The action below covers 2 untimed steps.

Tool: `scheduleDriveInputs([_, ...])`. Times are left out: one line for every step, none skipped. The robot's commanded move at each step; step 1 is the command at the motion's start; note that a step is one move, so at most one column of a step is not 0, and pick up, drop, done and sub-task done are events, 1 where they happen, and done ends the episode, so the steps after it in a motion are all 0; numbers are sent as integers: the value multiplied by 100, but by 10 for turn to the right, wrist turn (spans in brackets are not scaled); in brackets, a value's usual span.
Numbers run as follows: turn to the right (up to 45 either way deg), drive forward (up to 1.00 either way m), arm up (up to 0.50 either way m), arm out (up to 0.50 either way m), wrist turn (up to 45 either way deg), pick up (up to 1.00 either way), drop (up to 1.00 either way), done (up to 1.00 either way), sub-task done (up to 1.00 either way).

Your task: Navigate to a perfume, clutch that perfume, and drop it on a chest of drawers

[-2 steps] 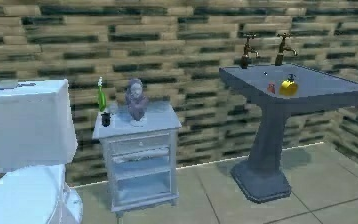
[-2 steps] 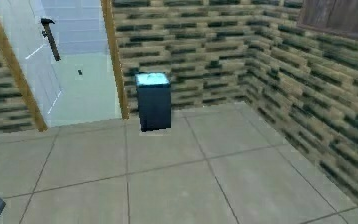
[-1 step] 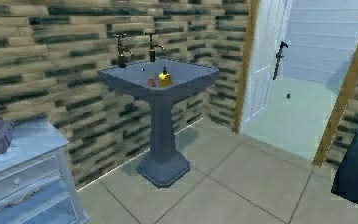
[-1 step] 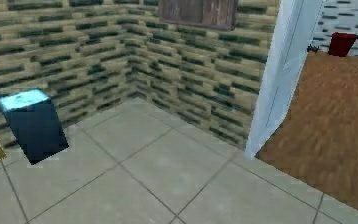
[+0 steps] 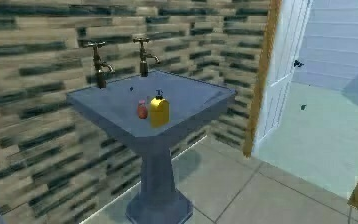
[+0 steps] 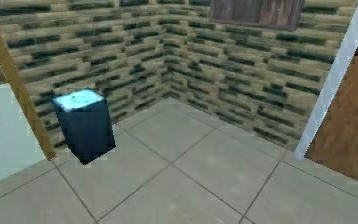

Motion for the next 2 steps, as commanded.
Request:
scheduleDriveInputs([-450,0,0,0,0,0,0,0,0])
scheduleDriveInputs([-450,0,0,0,0,0,0,0,0])
